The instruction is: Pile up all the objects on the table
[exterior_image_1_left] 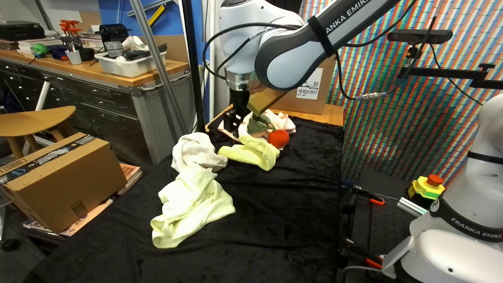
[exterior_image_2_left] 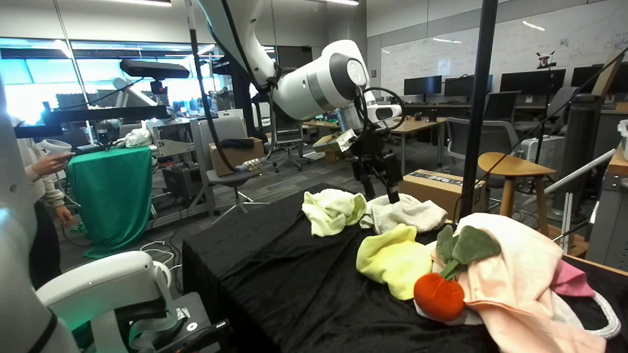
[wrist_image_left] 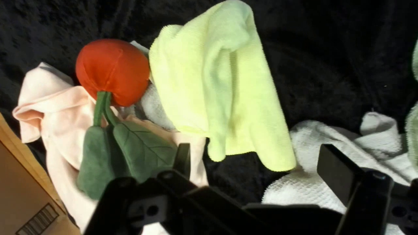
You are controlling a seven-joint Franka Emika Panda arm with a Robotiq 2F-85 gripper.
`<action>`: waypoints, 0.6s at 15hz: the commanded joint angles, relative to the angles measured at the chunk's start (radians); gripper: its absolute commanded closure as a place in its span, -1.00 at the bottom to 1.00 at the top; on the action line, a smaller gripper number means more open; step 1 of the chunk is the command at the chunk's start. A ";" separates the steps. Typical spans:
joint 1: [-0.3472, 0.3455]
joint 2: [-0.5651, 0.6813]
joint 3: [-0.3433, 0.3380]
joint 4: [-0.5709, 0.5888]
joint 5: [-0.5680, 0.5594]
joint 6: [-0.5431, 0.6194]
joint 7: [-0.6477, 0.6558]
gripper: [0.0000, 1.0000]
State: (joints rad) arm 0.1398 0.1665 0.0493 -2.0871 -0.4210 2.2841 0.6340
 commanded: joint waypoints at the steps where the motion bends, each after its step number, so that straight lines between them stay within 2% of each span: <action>1: 0.030 0.075 0.018 0.092 0.011 0.013 -0.043 -1.00; 4: 0.049 0.146 0.024 0.163 0.028 0.051 -0.086 -1.00; 9: 0.052 0.275 0.022 0.311 0.134 0.087 -0.223 -1.00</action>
State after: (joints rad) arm 0.1901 0.3542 0.0757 -1.8972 -0.3528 2.3678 0.5029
